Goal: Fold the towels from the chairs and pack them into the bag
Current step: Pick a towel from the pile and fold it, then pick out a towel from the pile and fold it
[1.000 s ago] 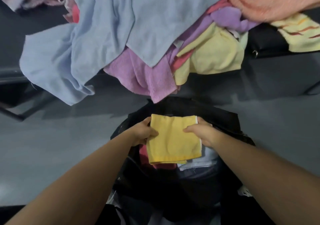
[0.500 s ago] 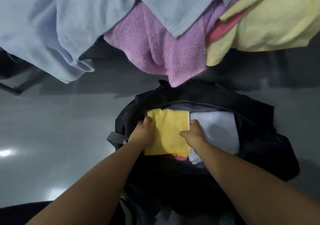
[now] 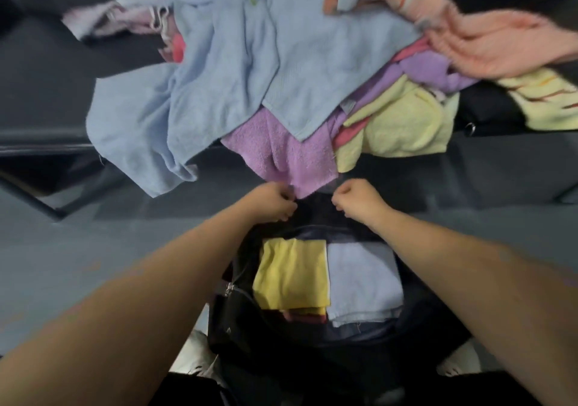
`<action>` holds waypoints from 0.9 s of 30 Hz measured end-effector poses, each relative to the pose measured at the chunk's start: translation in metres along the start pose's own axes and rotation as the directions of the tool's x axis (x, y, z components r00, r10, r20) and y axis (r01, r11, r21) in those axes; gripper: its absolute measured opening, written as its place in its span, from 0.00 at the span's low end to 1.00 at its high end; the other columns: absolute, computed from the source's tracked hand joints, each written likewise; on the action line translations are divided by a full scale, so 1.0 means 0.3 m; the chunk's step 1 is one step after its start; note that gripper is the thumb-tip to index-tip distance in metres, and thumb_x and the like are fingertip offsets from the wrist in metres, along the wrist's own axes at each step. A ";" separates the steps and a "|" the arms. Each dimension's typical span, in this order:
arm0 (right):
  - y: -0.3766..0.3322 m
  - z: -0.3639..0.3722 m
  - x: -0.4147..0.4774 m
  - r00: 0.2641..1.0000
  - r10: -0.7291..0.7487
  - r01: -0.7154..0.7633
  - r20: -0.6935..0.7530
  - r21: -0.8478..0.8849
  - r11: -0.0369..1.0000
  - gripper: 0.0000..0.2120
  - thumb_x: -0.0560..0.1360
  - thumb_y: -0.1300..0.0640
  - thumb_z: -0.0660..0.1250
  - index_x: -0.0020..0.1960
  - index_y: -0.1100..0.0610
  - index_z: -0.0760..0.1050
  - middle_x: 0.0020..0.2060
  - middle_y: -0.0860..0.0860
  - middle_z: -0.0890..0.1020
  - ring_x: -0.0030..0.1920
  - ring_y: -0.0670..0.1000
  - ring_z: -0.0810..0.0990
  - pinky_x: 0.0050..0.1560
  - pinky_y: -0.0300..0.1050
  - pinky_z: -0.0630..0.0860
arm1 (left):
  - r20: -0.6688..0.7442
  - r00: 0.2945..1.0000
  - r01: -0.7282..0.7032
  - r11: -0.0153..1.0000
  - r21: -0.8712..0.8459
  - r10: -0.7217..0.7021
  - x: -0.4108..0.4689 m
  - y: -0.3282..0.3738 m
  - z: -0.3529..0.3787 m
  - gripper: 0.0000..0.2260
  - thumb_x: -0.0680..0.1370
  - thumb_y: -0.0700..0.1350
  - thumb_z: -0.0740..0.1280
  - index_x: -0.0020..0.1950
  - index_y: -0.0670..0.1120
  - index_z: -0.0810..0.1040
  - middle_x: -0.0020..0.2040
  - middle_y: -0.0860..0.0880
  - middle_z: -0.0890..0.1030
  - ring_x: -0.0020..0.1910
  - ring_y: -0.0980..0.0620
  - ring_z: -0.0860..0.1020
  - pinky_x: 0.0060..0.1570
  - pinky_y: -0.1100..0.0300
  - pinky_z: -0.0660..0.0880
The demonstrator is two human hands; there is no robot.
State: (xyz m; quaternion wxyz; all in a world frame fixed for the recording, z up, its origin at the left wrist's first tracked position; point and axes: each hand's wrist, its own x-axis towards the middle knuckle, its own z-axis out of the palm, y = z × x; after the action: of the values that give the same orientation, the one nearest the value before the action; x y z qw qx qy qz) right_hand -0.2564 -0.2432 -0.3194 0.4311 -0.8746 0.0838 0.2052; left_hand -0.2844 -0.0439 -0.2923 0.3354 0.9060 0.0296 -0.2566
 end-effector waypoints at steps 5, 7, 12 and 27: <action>-0.302 -0.239 -0.109 0.975 -0.056 0.059 0.216 -0.007 0.998 0.06 0.80 0.60 0.64 0.48 0.59 0.78 0.40 0.55 0.83 0.39 0.53 0.82 0.41 0.44 0.80 | -0.146 0.976 -0.168 0.986 -0.021 0.163 -0.077 0.253 -0.265 0.03 0.77 0.39 0.68 0.47 0.43 0.82 0.45 0.42 0.86 0.43 0.47 0.84 0.50 0.53 0.82; -0.412 -0.338 -0.143 0.973 -0.126 0.133 0.196 -0.023 0.991 0.06 0.80 0.62 0.64 0.47 0.61 0.79 0.40 0.56 0.84 0.40 0.55 0.83 0.38 0.44 0.80 | -0.235 0.950 -0.223 0.973 -0.061 0.203 -0.109 0.325 -0.357 0.05 0.78 0.37 0.65 0.48 0.42 0.81 0.44 0.42 0.86 0.41 0.49 0.85 0.47 0.55 0.82; -0.597 -0.527 -0.121 0.937 -0.328 0.322 -0.118 -0.068 0.944 0.10 0.75 0.66 0.73 0.55 0.61 0.77 0.44 0.59 0.81 0.42 0.55 0.82 0.42 0.50 0.81 | -0.525 0.818 -0.216 0.971 0.101 0.236 -0.110 0.406 -0.505 0.08 0.78 0.42 0.67 0.56 0.47 0.78 0.50 0.49 0.82 0.47 0.50 0.81 0.40 0.59 0.75; -0.620 -0.595 0.250 0.737 -0.524 0.386 -0.427 -0.371 0.845 0.17 0.78 0.60 0.66 0.66 0.53 0.80 0.59 0.55 0.82 0.61 0.58 0.78 0.54 0.45 0.72 | -0.597 0.793 0.027 0.971 0.236 0.123 0.216 0.357 -0.462 0.31 0.72 0.57 0.77 0.69 0.50 0.67 0.67 0.43 0.68 0.66 0.39 0.68 0.62 0.43 0.68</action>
State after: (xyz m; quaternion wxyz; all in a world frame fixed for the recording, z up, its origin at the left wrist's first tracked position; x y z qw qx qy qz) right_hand -0.0774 -0.2675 -0.1206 0.3125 -0.9384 -0.0504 -0.1385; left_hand -0.1425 -0.0480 -0.1710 0.2064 0.9735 0.0823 0.0547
